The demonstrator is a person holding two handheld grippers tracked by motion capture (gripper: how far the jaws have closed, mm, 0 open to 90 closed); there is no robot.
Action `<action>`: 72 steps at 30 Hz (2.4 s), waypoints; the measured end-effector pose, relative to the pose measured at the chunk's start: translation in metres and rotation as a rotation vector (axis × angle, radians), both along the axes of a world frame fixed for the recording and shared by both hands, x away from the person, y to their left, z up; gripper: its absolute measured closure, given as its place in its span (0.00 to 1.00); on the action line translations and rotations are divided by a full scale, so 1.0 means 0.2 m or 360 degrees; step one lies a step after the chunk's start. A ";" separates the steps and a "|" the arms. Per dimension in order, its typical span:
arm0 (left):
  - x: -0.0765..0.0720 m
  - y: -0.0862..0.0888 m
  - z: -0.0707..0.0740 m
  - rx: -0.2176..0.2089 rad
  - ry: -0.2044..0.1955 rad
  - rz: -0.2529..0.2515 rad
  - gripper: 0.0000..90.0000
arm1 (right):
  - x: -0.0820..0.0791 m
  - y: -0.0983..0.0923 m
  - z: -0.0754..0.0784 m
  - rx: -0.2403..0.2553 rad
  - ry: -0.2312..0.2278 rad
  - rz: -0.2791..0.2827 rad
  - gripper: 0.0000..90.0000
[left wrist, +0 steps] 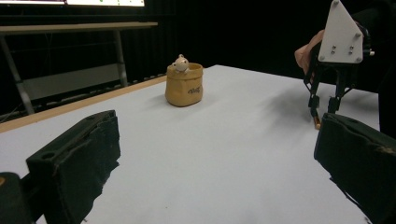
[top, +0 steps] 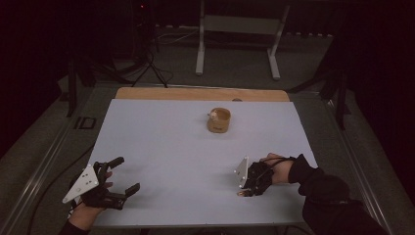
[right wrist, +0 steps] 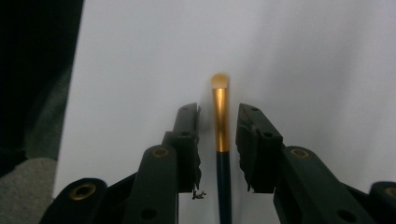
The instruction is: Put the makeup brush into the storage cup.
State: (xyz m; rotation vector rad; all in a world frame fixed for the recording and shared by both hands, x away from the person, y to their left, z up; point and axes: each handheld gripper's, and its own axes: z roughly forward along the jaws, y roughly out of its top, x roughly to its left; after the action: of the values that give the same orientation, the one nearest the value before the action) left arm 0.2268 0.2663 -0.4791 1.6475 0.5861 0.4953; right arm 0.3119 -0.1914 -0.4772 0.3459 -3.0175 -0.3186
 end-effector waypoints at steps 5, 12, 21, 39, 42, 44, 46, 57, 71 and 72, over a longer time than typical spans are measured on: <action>0.00 0.00 0.00 -0.0005 0.0004 0.0001 0.02 | 0.00 0.01 -0.03 -0.0039 -0.0056 -0.0004 0.78; 0.00 0.00 0.00 -0.0010 0.0004 0.0002 0.02 | -0.01 0.02 -0.04 -0.0069 -0.0081 0.0002 0.86; 0.00 0.00 0.00 0.0006 0.0005 0.0000 0.02 | -0.02 0.02 -0.04 -0.0085 -0.0105 0.0004 0.93; 0.00 0.00 0.00 0.0001 0.0003 0.0000 0.02 | 0.06 0.01 0.09 0.0006 -0.0152 -0.0205 0.93; 0.00 0.00 0.00 0.0002 0.0003 -0.0001 0.02 | 0.09 0.01 0.10 -0.0037 -0.0021 -0.0336 0.93; 0.00 0.00 0.00 0.0005 0.0003 -0.0002 0.02 | 0.12 0.00 0.11 -0.0056 0.0007 -0.0467 0.93; 0.00 0.00 0.00 0.0003 -0.0001 -0.0003 0.02 | 0.11 0.00 0.11 -0.0044 -0.0027 -0.0468 0.93; 0.00 -0.01 0.00 0.0003 0.0004 -0.0003 0.02 | 0.12 -0.03 0.20 0.0165 -0.0087 -0.0578 0.93; 0.01 -0.02 -0.01 -0.0002 0.0012 -0.0010 0.02 | 0.15 -0.11 0.28 0.0480 -0.0083 -0.0826 0.93; 0.01 -0.02 -0.01 -0.0003 0.0017 -0.0011 0.02 | 0.15 -0.12 0.28 0.0504 -0.0070 -0.0853 0.93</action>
State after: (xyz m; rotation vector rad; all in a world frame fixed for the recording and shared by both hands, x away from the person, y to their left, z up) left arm 0.2287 0.2621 -0.4805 1.6505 0.5885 0.4814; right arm 0.3426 -0.2156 -0.4205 -0.4576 -3.0451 -0.8364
